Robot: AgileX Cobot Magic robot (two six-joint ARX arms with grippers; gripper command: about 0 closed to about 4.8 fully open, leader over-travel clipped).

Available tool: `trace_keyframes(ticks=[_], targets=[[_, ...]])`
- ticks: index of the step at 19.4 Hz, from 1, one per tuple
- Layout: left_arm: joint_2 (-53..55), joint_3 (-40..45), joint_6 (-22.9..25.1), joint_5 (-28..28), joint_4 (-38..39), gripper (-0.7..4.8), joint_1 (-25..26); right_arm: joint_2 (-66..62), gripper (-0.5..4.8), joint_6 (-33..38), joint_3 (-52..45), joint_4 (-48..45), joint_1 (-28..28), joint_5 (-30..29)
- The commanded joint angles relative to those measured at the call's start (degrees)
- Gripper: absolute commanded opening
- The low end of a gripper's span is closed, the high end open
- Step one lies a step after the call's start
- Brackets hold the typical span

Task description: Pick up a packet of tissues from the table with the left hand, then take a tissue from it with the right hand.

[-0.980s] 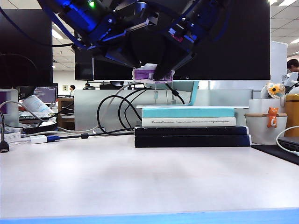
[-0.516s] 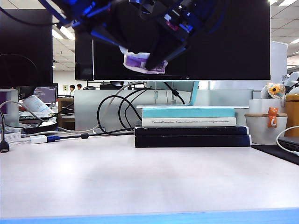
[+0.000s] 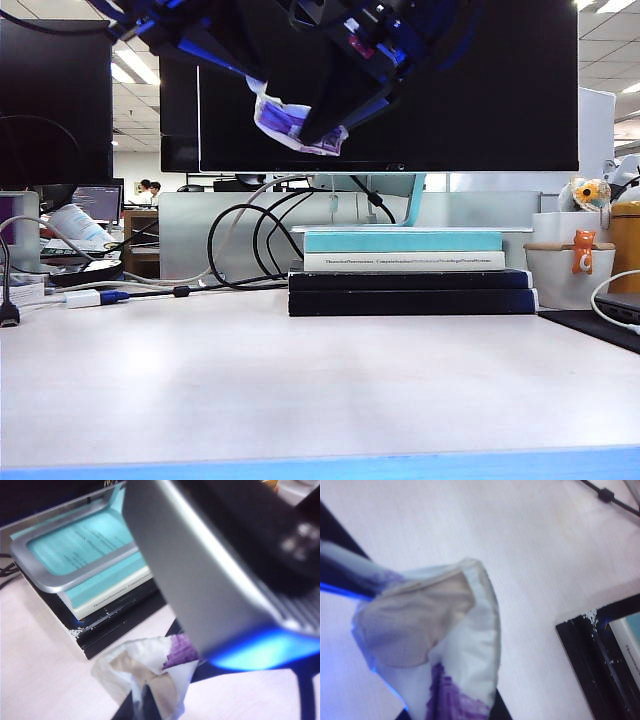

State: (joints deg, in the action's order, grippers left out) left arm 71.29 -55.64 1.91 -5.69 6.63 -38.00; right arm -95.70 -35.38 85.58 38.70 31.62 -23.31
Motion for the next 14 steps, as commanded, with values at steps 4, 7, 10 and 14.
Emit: trace_keyframes(ticks=[4, 7, 10, 14], targets=[[-1.2, -0.7, 0.9, -4.8, -1.4, -0.06, -0.7, -0.7, 3.47, 2.2, -0.4, -0.1, -0.3, -0.6], [-1.2, -0.7, 1.6, -4.5, -0.2, -0.06, -0.7, -0.6, 4.53, 2.7, -0.4, -0.2, -0.3, -3.8], [-1.2, -0.7, 5.9, -0.9, 3.7, -0.06, -0.5, -0.3, 4.74, 2.8, -0.4, 0.3, -0.3, -3.9], [-1.2, -0.7, 9.4, 3.3, 6.8, -0.06, 0.6, 2.8, 4.73, 2.8, -0.3, 0.5, -0.3, -3.6]])
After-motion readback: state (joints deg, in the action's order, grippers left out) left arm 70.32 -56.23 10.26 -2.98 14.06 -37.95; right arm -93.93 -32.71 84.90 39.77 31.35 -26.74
